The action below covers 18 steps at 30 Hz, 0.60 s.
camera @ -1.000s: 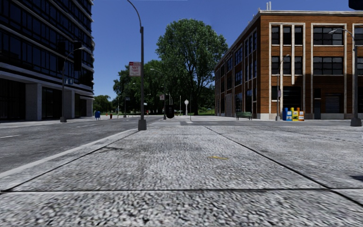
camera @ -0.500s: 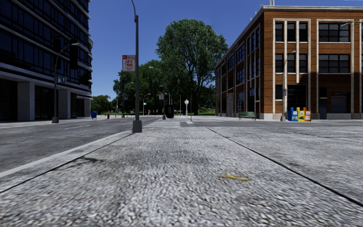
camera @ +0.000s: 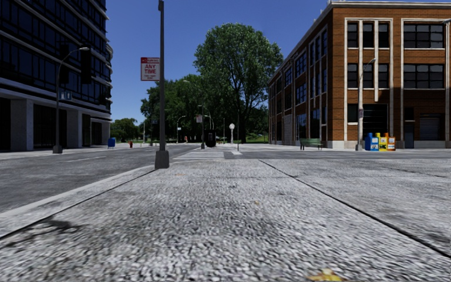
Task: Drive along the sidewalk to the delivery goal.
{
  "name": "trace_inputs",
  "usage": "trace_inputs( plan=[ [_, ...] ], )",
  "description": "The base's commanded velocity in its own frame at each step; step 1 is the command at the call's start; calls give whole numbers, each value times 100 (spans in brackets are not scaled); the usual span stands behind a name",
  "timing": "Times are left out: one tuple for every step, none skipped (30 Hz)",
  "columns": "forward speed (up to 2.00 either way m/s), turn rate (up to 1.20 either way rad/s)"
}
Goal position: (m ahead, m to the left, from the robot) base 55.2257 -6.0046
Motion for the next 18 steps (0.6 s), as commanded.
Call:
trace_inputs(
  plan=[
    [200,0],
    [200,0],
    [200,0],
    [200,0],
    [200,0],
    [200,0],
    [200,0],
    [200,0],
    [200,0],
    [200,0],
    [200,0],
    [200,0],
    [200,0],
    [200,0],
    [200,0],
    [200,0],
    [200,6],
    [200,6]
  ],
)
